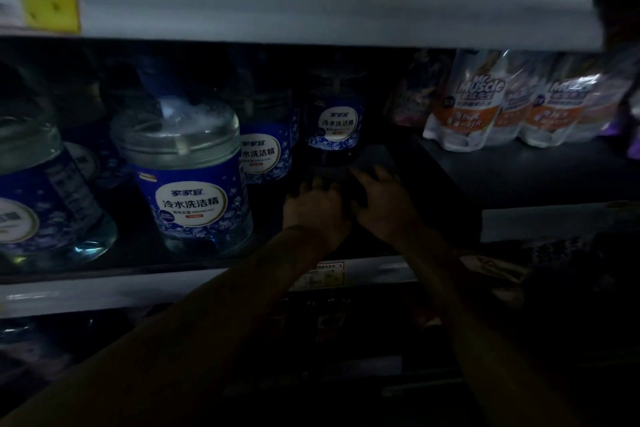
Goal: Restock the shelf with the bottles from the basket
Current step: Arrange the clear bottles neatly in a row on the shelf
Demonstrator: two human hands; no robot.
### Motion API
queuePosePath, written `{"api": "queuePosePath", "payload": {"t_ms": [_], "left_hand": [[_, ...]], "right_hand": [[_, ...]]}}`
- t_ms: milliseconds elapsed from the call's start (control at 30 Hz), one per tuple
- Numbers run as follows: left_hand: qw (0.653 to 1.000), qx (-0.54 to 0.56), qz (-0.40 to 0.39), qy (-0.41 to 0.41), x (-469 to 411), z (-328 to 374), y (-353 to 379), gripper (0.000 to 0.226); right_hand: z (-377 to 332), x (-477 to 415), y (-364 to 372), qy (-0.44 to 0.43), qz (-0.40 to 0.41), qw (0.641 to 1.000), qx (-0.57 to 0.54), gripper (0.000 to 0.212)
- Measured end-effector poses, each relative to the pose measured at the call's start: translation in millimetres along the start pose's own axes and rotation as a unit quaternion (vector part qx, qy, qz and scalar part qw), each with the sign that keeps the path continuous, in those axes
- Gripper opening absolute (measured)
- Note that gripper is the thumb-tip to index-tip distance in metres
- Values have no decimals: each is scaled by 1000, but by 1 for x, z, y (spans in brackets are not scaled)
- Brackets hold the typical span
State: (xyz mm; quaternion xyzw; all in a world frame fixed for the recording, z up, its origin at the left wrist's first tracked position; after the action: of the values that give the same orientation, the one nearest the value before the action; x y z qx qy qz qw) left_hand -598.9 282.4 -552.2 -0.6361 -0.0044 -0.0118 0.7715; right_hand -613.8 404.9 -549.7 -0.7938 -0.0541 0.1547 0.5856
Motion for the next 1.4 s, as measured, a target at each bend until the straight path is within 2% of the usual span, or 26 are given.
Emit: {"api": "queuePosePath", "payload": {"t_ms": [100,267,467,567,700,800,900,1000,1067,1200,1300,1400], "left_hand": [[1000,-25,-7,11,21,-3,-16,62],[998,-55,32,16,58,-16,-39,67],[987,-41,119,98,102,-34,-71,69],[977,1,161,142,121,-52,-83,67],[951,73,239,179,143,-87,-100,56],[945,137,265,134,151,-121,-109,53],[936,230,262,59,148,-156,-113,48],[925,260,275,27,141,-181,-110,40],[915,299,270,-7,133,-197,-104,44],[871,425,236,-74,116,-219,-92,61],[865,459,183,-83,101,-225,-86,74],[851,510,112,-59,91,-221,-81,74]], "right_hand": [[-11,20,-10,18,12,1000,-15,71],[-31,52,-26,22,33,999,15,75],[-69,79,-58,25,81,996,12,76],[-97,84,-60,20,89,995,-37,70],[-132,83,-48,-3,107,977,-183,65],[-151,74,-30,-13,93,959,-268,64],[-162,63,-16,-8,65,944,-322,71],[-171,50,-7,-6,58,932,-359,78],[-178,41,-1,-5,51,927,-372,78],[-185,28,10,-16,52,922,-384,67],[-186,23,13,-14,66,913,-402,72],[-188,19,12,-26,70,906,-416,79]]}}
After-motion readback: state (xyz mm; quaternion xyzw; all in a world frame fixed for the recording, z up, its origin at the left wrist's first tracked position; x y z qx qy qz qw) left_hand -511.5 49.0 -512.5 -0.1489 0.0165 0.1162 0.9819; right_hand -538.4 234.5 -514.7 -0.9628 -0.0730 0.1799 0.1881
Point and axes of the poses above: each hand's wrist, its own x-axis away from the middle knuckle, its own y-axis out of the palm, z = x × y, the point moved 7 cm from there along -x, towards the middle knuckle, and after that the axes turned 11 degrees about -y, right-handed, at the moved point
